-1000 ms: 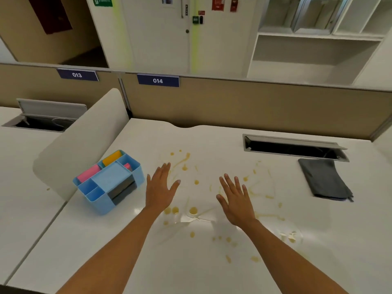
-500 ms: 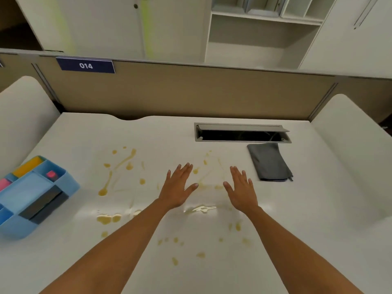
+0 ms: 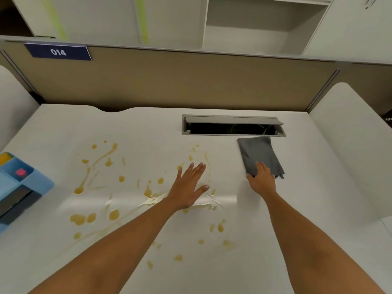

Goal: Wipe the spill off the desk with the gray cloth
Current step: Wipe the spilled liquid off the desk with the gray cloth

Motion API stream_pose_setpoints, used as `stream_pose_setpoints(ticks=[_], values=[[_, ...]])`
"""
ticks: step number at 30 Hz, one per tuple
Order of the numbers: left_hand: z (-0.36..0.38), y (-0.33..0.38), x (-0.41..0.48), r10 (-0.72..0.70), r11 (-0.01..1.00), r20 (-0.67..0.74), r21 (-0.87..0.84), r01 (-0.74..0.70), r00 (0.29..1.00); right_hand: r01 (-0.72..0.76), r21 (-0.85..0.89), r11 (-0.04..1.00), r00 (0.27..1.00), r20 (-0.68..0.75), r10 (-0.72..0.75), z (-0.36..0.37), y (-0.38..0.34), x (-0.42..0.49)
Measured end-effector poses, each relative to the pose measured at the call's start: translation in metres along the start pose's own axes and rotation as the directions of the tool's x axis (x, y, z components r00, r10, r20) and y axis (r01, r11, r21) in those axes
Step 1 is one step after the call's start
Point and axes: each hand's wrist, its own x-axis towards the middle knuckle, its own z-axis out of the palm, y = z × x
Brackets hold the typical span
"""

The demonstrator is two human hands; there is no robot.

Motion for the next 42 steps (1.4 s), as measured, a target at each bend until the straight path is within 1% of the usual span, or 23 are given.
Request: stream_pose_setpoints(ticks=[3, 6, 7, 9, 12, 16, 19, 21, 24, 28, 30, 32, 35, 37, 38, 39, 42], values=[[0.004, 0.012, 0.002, 0.054, 0.998, -0.035, 0.032, -0.053, 0.998, 0.010, -0.083, 0.997, 0.998, -0.067, -0.015, 0.006, 0.013, 0.006], [0.005, 0.017, 0.002, 0.067, 0.997, -0.042, 0.034, -0.066, 0.997, -0.032, -0.034, 0.999, 0.991, -0.133, 0.027, 0.017, 0.014, 0.006], [0.004, 0.017, 0.003, 0.064, 0.998, -0.045, 0.027, -0.062, 0.997, -0.026, -0.046, 0.999, 0.986, -0.163, 0.018, 0.019, 0.014, 0.007], [0.003, 0.016, 0.001, 0.055, 0.998, -0.054, 0.009, -0.055, 0.997, 0.025, -0.113, 0.993, 0.979, -0.198, -0.047, 0.020, 0.014, 0.010], [0.004, 0.013, -0.004, 0.034, 0.999, -0.065, -0.027, -0.036, 0.997, 0.108, -0.226, 0.968, 0.970, -0.188, -0.152, 0.016, 0.020, 0.016], [0.008, 0.008, -0.014, 0.012, 0.998, -0.057, -0.068, -0.016, 0.998, 0.117, -0.222, 0.968, 0.967, -0.196, -0.162, 0.013, 0.022, 0.012], [0.010, 0.006, -0.022, 0.000, 0.994, -0.060, -0.105, -0.007, 0.998, 0.147, -0.243, 0.959, 0.963, -0.186, -0.195, 0.018, 0.016, -0.018], [0.011, 0.004, -0.028, -0.003, 0.992, -0.064, -0.127, -0.005, 0.998, 0.184, -0.247, 0.951, 0.959, -0.166, -0.228, 0.023, 0.012, -0.052], [0.014, 0.002, -0.039, -0.002, 0.991, -0.064, -0.137, -0.007, 0.998, 0.194, -0.234, 0.953, 0.966, -0.121, -0.226, 0.033, 0.008, -0.108], [0.020, 0.003, -0.055, 0.023, 0.992, -0.021, -0.125, -0.025, 1.000, 0.129, -0.148, 0.981, 0.985, -0.097, -0.145, 0.043, 0.005, -0.170], [0.023, 0.006, -0.063, 0.030, 0.990, -0.001, -0.139, -0.029, 1.000, 0.089, -0.137, 0.987, 0.993, -0.069, -0.099, 0.049, 0.004, -0.197], [0.027, 0.011, -0.070, 0.034, 0.989, 0.010, -0.147, -0.033, 0.999, 0.054, -0.189, 0.981, 0.998, 0.022, -0.050, 0.055, 0.005, -0.216], [0.032, 0.016, -0.082, 0.039, 0.991, 0.031, -0.132, -0.035, 0.999, 0.049, -0.273, 0.961, 0.983, 0.182, 0.001, 0.048, 0.007, -0.223], [0.033, 0.017, -0.088, 0.042, 0.994, 0.042, -0.107, -0.037, 0.998, 0.022, -0.206, 0.978, 0.956, 0.290, 0.039, 0.028, 0.003, -0.211], [0.033, 0.017, -0.090, 0.043, 0.995, 0.041, -0.093, -0.039, 0.998, -0.004, -0.146, 0.989, 0.948, 0.314, 0.051, 0.019, 0.002, -0.203], [0.031, 0.016, -0.092, 0.044, 0.996, 0.038, -0.082, -0.041, 0.998, -0.017, -0.082, 0.997, 0.953, 0.299, 0.041, 0.011, 0.002, -0.195], [0.025, 0.014, -0.093, 0.044, 0.998, 0.027, -0.054, -0.042, 0.999, -0.003, 0.111, 0.994, 0.997, 0.080, -0.006, 0.012, 0.001, -0.170]])
